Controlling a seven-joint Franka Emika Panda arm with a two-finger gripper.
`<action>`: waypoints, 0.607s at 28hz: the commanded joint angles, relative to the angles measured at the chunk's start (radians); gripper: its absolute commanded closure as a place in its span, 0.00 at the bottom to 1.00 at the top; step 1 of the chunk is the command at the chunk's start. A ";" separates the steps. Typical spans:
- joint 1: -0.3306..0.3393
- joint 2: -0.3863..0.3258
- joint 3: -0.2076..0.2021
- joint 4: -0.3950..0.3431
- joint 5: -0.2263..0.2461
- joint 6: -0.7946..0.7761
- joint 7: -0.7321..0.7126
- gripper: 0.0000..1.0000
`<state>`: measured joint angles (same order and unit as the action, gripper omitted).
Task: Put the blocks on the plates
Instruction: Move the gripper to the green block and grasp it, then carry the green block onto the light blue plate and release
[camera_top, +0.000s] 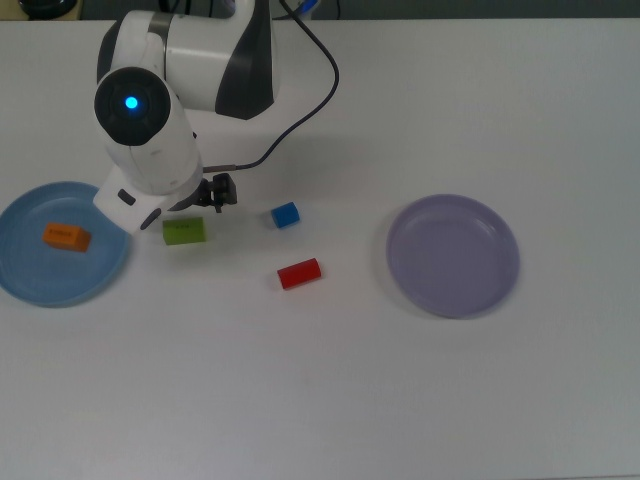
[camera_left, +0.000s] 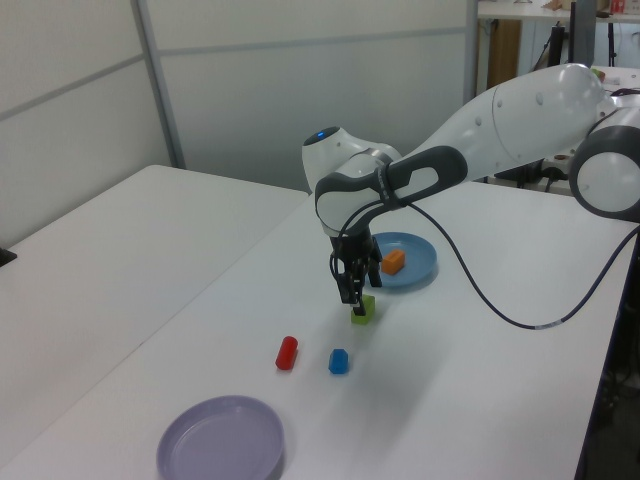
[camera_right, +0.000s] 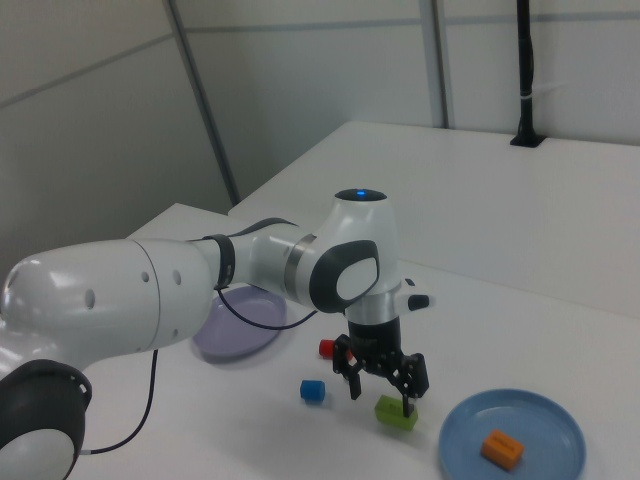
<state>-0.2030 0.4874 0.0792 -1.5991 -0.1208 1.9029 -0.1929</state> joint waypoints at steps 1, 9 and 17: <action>-0.001 0.010 -0.013 -0.009 -0.008 0.038 0.004 0.07; 0.002 0.034 -0.015 -0.009 -0.020 0.067 0.006 0.08; 0.004 0.051 -0.015 -0.007 -0.030 0.088 0.007 0.17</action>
<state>-0.2071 0.5309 0.0706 -1.5995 -0.1350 1.9607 -0.1929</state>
